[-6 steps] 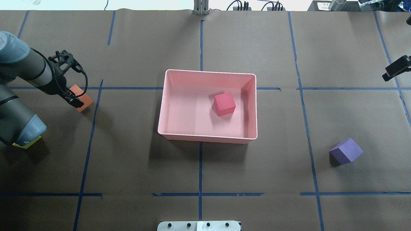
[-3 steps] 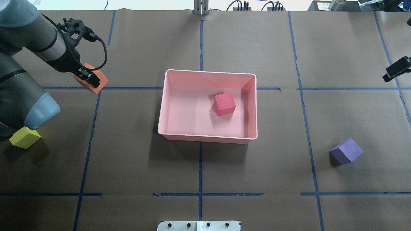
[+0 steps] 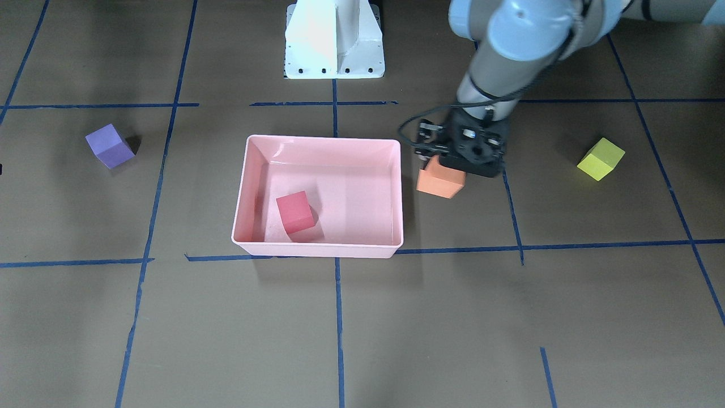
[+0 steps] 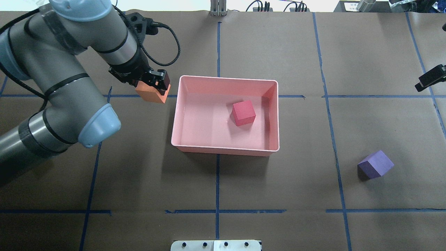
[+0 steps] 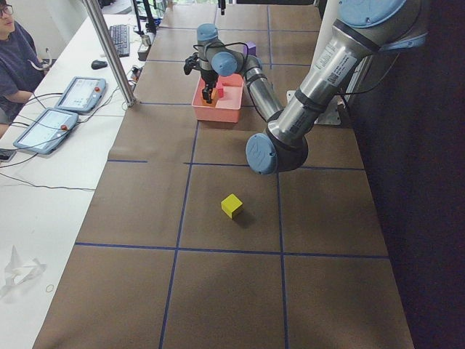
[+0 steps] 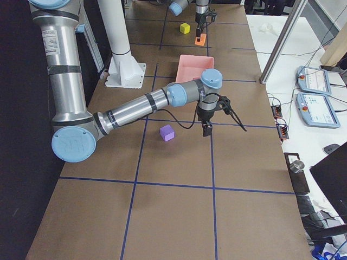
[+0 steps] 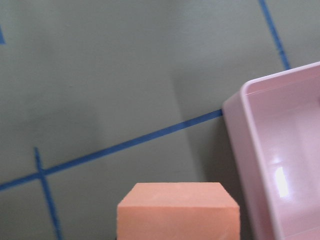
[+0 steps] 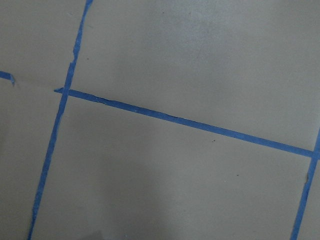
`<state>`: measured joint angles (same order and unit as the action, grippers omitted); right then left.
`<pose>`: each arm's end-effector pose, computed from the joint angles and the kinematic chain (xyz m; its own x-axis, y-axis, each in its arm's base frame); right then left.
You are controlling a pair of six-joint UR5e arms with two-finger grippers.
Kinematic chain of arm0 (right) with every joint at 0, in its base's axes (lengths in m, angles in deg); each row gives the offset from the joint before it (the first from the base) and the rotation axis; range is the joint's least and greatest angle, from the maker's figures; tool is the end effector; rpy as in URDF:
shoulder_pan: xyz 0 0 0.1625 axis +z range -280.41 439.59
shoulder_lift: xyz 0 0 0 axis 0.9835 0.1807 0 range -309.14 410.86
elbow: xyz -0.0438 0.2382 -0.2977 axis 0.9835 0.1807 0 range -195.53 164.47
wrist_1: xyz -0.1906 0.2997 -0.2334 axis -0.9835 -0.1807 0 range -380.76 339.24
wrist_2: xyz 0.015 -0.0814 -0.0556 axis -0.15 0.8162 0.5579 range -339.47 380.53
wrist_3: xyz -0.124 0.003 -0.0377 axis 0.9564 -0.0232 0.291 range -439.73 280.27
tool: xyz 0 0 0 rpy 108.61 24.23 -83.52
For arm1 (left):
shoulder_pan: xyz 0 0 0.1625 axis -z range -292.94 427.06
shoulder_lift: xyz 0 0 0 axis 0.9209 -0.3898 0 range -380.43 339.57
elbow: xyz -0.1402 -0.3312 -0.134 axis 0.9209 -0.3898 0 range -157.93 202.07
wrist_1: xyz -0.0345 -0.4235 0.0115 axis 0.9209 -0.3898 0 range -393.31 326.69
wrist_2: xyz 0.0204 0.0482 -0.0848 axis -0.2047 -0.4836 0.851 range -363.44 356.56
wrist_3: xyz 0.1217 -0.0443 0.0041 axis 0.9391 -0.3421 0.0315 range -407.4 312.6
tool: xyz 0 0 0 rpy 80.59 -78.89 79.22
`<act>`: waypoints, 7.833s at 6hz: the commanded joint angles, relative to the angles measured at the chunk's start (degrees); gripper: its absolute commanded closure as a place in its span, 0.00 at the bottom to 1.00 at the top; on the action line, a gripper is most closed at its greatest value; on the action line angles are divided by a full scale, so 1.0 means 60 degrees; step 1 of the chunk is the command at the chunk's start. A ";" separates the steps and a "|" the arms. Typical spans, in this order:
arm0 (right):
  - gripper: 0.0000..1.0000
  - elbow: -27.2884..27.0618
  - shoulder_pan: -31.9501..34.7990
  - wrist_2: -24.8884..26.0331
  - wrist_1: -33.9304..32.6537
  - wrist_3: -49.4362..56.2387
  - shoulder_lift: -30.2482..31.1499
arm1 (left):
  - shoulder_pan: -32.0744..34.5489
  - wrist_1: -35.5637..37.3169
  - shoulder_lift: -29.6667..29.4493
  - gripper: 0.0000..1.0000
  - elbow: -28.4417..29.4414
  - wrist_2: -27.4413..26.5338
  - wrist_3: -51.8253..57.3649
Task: Place blocks into pink bin with both arms
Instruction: 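Carry the orange cube with the left gripper and drop it in the bin, then hold the left gripper over the bin while the right gripper grasps the purple cube, then release the purple cube into the bin with the right gripper while the left withdraws, then raise the right gripper from the bin while the left gripper grasps the yellow-green cube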
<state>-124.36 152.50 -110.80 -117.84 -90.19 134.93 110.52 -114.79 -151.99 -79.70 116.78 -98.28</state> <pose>-0.1103 -0.5213 0.4376 0.6988 -0.2402 0.6738 0.1558 0.9704 0.1843 0.4215 -0.4933 0.1352 0.6122 0.1711 -0.7720 -0.0636 0.9838 0.1676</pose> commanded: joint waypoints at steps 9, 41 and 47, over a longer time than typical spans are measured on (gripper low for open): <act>0.01 -0.1069 -0.5003 0.2361 0.5281 -0.2888 0.3317 | -0.1356 -0.0014 -0.0398 0.00 0.0232 -0.1873 -0.1497; 0.00 0.0019 -0.3568 0.1087 -0.0519 -0.6151 -0.3891 | 0.1545 -0.7206 0.8933 0.00 -0.0237 -0.0188 0.6897; 0.00 0.0034 -0.3612 0.1218 -0.0475 -0.6151 -0.3671 | 0.0857 -0.7221 0.8394 0.00 0.0931 -0.0144 0.6853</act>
<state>-124.17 130.88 -103.70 -120.71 -127.10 112.79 116.50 -158.09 -100.29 -76.37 115.89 -57.26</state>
